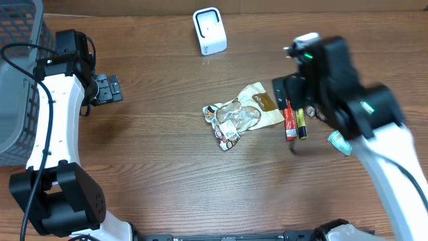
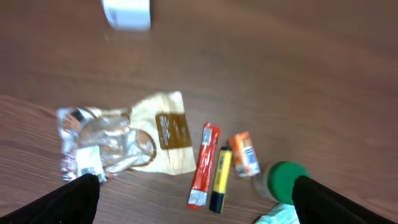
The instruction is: Scan the item barcode
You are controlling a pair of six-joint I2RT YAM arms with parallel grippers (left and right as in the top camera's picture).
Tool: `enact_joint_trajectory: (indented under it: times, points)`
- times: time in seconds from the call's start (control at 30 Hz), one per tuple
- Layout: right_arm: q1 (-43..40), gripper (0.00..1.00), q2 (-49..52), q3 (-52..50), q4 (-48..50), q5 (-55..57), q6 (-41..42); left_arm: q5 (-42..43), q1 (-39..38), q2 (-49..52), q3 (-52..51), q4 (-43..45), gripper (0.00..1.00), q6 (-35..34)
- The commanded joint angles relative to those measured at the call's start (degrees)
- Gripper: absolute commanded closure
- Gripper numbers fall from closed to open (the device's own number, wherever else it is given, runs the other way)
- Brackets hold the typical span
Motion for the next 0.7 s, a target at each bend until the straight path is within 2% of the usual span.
enact_joint_trajectory:
  times: [0.0, 0.5, 0.67]
  points:
    - [-0.4, 0.00, -6.3, 0.4, 0.1, -0.3, 0.2, 0.1, -0.4, 0.0, 0.1, 0.0, 0.00, 1.0]
    - [-0.4, 0.00, -37.4, 0.4, -1.2, -2.0, 0.2, 0.1, -0.4, 0.0, 0.1, 0.0, 0.00, 1.0]
    - [-0.4, 0.00, -44.9, 0.4, -6.9, -3.5, 0.2, 0.1, -0.4, 0.0, 0.1, 0.0, 0.00, 1.0]
